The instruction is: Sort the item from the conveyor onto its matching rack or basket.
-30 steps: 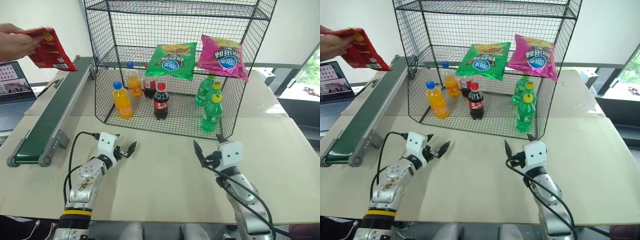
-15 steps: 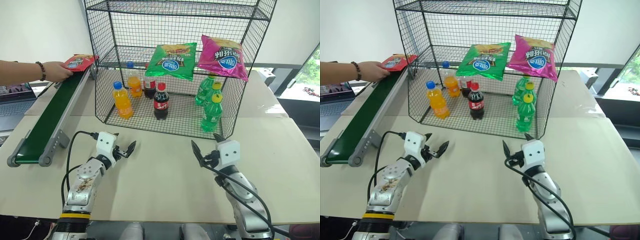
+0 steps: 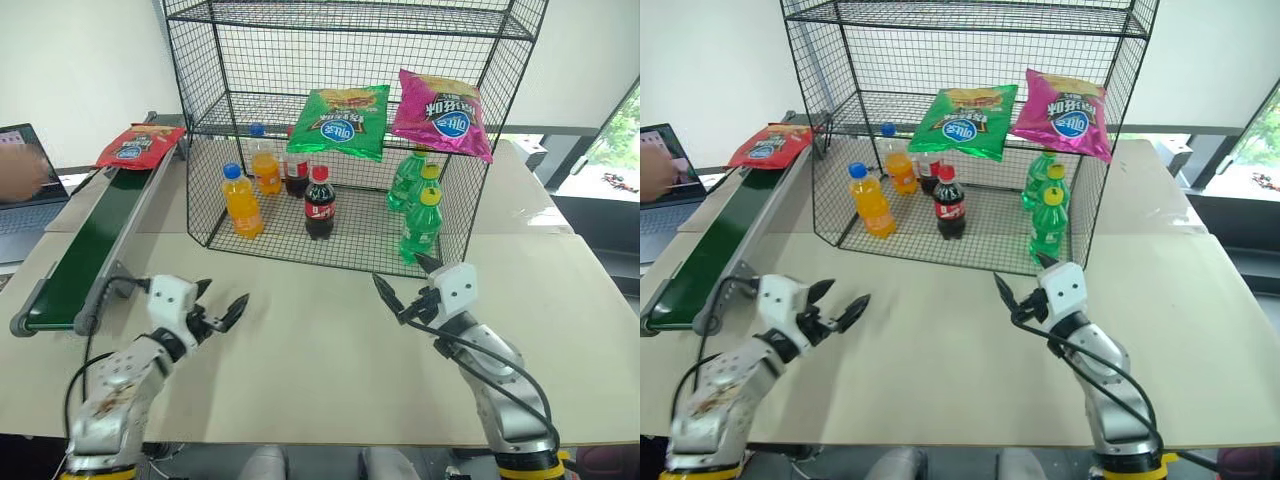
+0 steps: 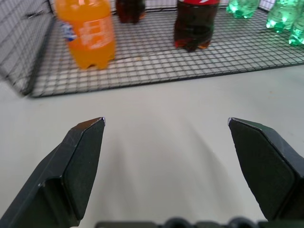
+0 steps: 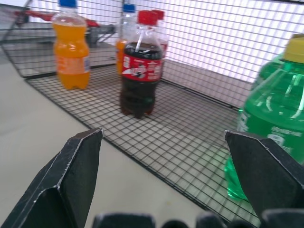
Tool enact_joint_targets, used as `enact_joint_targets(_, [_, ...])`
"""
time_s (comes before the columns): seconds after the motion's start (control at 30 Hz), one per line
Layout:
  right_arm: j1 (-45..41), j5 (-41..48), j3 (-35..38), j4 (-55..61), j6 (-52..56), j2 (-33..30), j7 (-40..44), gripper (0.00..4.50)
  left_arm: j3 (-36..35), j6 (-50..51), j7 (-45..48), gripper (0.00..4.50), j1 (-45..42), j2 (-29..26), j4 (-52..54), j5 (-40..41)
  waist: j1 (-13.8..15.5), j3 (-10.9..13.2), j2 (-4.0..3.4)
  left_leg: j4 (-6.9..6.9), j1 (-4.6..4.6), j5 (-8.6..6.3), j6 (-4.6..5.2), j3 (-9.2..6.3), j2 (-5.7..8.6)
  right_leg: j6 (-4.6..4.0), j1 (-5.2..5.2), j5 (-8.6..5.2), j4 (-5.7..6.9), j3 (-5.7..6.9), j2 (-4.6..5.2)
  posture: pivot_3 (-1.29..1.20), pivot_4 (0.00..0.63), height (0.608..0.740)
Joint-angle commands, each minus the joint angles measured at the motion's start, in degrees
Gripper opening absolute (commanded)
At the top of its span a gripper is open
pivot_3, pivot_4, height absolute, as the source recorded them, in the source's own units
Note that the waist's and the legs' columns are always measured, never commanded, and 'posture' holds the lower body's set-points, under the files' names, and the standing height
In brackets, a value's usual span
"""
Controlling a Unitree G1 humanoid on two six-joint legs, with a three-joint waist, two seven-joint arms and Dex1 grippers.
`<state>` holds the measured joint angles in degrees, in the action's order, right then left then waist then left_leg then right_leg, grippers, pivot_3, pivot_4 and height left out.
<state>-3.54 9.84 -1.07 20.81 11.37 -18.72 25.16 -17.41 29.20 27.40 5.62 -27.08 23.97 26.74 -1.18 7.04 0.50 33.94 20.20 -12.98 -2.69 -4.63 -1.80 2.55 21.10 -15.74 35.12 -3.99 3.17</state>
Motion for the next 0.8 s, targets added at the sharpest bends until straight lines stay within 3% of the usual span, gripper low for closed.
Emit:
enact_joint_targets(0.03, [-2.7, 5.9, -0.1, 5.2, 2.9, -1.9, 5.2, 4.50, -9.3, 6.3, -2.5, 4.41, 1.3, -0.7, 6.4, 10.0, 0.0, 0.0, 0.00, 0.01, 0.00, 0.00, 0.00, 0.00, 0.01, 0.02, -0.01, -0.01, 0.00, 0.00, 0.00, 0.00, 0.150, 0.738])
enact_joint_targets(0.23, [-10.8, 17.5, -2.1, 7.0, 9.6, -4.6, 15.6, 4.50, -30.1, 14.2, -15.9, 4.41, 3.2, -0.2, 7.8, 37.0, -0.2, 0.0, 0.06, 0.09, -0.03, -0.03, 0.05, -0.03, -0.07, 0.07, -0.03, -0.04, 0.03, 0.01, -0.05, 0.00, 0.150, 0.738])
enact_joint_targets(0.37, [-17.2, 20.0, -5.2, 3.1, 9.9, -4.4, 22.0, 4.50, -41.0, 11.4, -27.0, 4.41, 7.2, 2.3, 0.5, 56.8, -0.3, 0.0, 0.05, 0.09, -0.03, -0.06, 0.10, -0.02, -0.04, -0.03, -0.04, 0.02, 0.01, 0.00, 0.01, 0.00, 0.150, 0.738])
enact_joint_targets(0.6, [-23.3, 20.7, -7.6, -1.8, 8.1, -2.6, 28.8, 4.50, -43.9, 7.0, -34.5, 4.41, 9.0, 3.8, -8.3, 73.4, 0.9, -0.2, 0.33, 0.19, -0.04, -0.07, 0.10, -0.05, 0.01, -0.08, -0.04, 0.04, 0.01, 0.06, 0.04, 0.00, 0.150, 0.738])
enact_joint_targets(0.8, [-25.4, 20.0, -9.4, -3.7, 5.9, 0.2, 31.3, 4.50, -41.8, 9.4, -35.0, 4.41, 8.9, 0.4, -18.2, 80.3, 0.4, -0.3, 0.43, 0.18, -0.04, -0.07, 0.09, -0.05, -0.02, -0.13, -0.02, 0.04, 0.03, 0.06, 0.00, 0.00, 0.150, 0.738])
